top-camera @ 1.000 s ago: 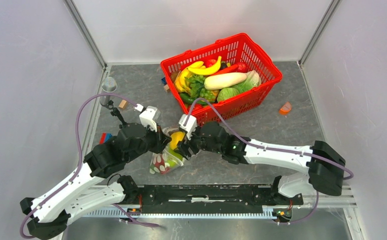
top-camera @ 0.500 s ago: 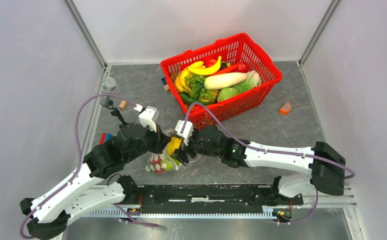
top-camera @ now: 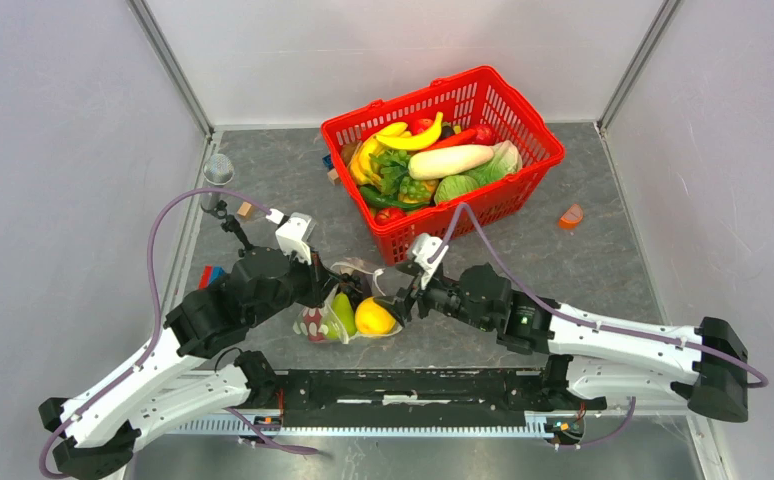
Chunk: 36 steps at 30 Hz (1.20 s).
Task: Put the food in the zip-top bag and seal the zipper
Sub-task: Place the fake fruit in the zipper food storage bag, then adjust the zipper food storage bag at the center of the board.
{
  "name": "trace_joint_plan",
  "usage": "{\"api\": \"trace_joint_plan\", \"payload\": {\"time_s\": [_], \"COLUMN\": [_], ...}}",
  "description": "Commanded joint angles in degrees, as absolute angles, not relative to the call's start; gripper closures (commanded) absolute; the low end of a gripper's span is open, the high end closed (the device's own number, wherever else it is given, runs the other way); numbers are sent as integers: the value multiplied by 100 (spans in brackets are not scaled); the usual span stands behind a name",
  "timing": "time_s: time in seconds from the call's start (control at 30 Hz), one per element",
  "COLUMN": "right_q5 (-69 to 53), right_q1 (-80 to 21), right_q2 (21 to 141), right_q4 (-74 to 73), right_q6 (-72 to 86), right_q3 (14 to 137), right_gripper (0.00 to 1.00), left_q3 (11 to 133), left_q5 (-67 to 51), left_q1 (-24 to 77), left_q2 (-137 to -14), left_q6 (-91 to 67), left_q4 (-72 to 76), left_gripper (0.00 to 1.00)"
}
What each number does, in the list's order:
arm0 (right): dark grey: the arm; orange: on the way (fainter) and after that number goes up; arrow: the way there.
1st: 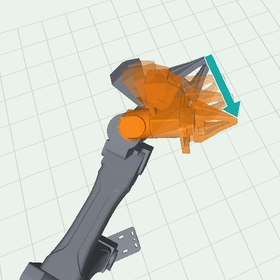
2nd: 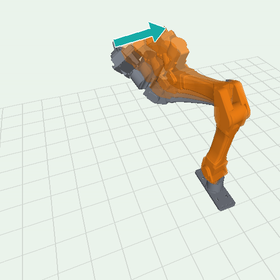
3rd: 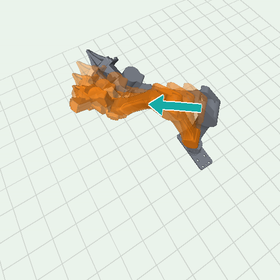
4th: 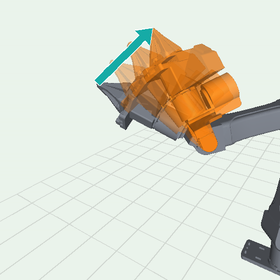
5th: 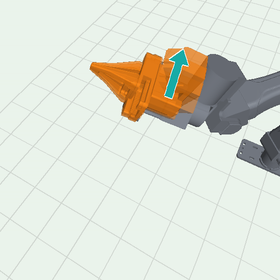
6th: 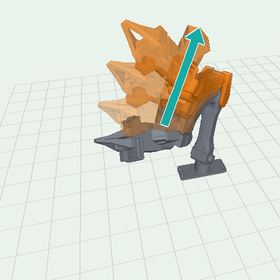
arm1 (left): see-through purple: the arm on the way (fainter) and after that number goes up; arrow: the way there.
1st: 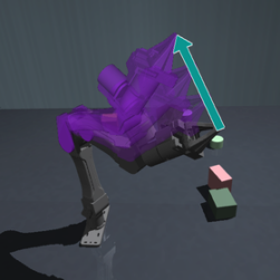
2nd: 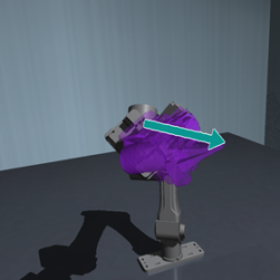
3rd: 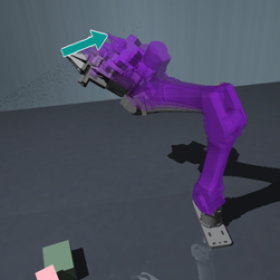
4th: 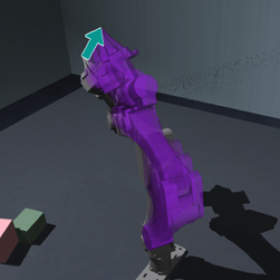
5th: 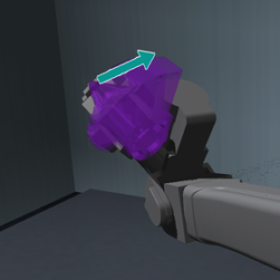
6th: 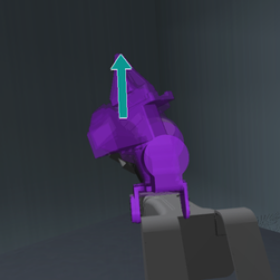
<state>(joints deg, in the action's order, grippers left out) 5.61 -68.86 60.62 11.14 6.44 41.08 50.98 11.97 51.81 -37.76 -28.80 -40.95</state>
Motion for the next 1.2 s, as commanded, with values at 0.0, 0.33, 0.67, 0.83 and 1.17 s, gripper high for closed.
{"api": "trace_joint_plan", "payload": {"time_s": [0.0, 0.33, 0.67, 0.83, 1.17], "right_q5": [1794, 1119, 1159, 1363, 1799], "right_q1": [-6882, -6882, -6946, -7120, -7344], "right_q2": [5632, 5606, 5890, 6074, 5867], "right_q4": [1032, 1664, 1331, 1072, 1128], "right_q6": [1507, 2618, 2514, 2369, 2248], "right_q3": [3552, 2769, 2987, 3094, 3340], "right_gripper": [26, 46, 56, 56, 100], "left_q3": [5098, 5126, 5080, 5089, 5154], "left_q5": [1328, 1229, 1262, 1250, 742], "left_q1": [5154, 5159, 5160, 5159, 5161], "left_q2": [-3724, -3866, -3792, -3830, -3924], "left_q6": [-3021, -2999, -3050, -3043, -2733], "left_q4": [-3746, -3665, -3673, -3651, -3642], "left_gripper": [93, 93, 93, 93, 93]}}
